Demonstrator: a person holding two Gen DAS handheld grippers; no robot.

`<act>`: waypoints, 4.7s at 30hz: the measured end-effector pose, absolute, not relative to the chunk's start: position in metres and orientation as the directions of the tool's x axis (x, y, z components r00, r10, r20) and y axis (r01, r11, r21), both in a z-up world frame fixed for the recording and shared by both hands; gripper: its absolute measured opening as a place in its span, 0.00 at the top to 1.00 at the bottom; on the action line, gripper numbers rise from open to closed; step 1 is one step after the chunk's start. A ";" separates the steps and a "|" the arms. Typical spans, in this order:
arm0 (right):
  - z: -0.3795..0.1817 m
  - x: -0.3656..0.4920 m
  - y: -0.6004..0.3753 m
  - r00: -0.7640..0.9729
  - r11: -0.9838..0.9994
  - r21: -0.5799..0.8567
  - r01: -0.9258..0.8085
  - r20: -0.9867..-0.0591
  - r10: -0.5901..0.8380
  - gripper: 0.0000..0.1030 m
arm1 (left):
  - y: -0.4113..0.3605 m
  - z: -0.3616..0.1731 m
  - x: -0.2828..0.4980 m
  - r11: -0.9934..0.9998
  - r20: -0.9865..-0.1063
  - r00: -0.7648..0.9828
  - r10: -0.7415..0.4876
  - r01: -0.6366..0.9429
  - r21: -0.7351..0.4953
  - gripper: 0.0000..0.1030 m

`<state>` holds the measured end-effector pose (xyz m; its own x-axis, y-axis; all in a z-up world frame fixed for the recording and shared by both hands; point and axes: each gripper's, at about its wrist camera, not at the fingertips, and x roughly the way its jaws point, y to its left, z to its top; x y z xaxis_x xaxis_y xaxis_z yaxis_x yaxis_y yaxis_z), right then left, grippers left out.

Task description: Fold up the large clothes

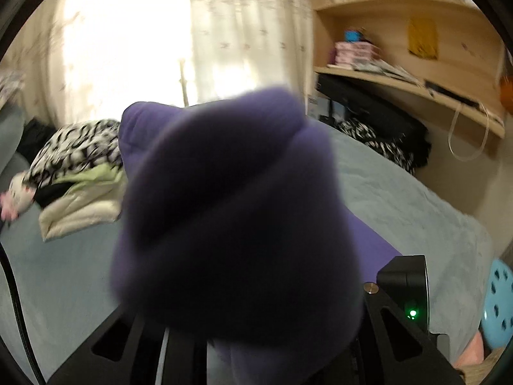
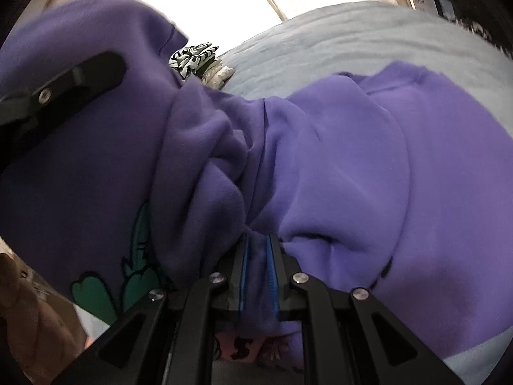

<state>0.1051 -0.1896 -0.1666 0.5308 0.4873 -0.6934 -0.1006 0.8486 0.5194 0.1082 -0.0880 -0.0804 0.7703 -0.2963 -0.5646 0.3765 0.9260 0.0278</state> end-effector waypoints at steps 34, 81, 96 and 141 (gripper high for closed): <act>-0.131 0.022 -0.394 0.672 0.822 0.452 0.346 -0.731 0.119 0.89 | -0.272 -0.177 0.094 0.618 -0.745 0.573 -0.341 0.734 0.281 0.14; -0.152 0.108 -0.356 0.493 0.813 0.575 0.092 -0.736 0.464 0.85 | -0.152 -0.149 0.239 0.886 -0.849 0.410 -0.333 0.445 -0.132 0.01; -0.148 0.102 -0.378 0.521 0.809 0.574 0.127 -0.733 0.438 0.64 | -0.174 -0.153 0.221 0.877 -0.830 0.474 -0.293 0.478 -0.036 0.01; -0.098 0.116 -0.330 0.556 0.948 0.316 -0.018 -0.785 0.273 0.47 | -0.132 -0.126 0.155 0.898 -0.833 0.458 -0.310 0.428 -0.099 0.01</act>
